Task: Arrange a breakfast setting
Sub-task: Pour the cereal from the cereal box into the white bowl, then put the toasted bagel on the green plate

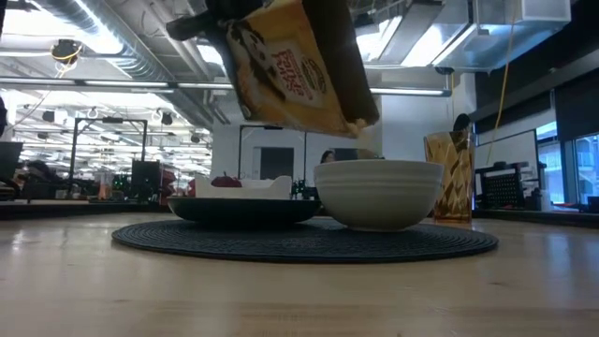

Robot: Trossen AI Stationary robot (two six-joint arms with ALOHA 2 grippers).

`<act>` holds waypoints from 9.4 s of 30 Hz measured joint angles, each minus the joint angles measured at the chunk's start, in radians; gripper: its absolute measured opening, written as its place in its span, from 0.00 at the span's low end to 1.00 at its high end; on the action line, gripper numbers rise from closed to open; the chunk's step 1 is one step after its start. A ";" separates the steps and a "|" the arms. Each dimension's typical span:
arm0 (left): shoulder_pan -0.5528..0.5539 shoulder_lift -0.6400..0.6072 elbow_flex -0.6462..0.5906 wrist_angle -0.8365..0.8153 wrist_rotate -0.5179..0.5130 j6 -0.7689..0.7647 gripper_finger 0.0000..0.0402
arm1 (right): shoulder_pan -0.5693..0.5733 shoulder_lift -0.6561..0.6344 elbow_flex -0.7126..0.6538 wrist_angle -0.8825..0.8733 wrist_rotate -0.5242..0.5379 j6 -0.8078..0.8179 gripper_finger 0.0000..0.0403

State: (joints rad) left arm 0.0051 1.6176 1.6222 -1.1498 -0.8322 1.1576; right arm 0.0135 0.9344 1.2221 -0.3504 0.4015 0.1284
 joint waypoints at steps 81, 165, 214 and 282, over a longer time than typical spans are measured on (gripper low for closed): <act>-0.029 0.030 0.001 -0.044 0.020 -0.185 0.48 | 0.000 0.020 0.000 -0.011 -0.055 0.027 0.72; -0.271 -0.750 -0.952 1.328 0.452 -1.313 0.59 | -0.001 0.525 0.001 0.623 -0.527 0.213 0.06; -0.661 -0.861 -0.744 0.456 0.900 -1.283 0.00 | 0.047 0.414 0.001 0.431 -0.278 0.217 0.61; -0.863 -1.156 -0.667 0.907 0.086 -1.306 0.35 | 0.124 0.420 0.254 -0.007 0.082 0.454 0.55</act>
State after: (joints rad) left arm -0.8574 0.4616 0.9554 -0.2425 -0.7467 -0.1486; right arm 0.1374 1.3548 1.4764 -0.3570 0.4831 0.5828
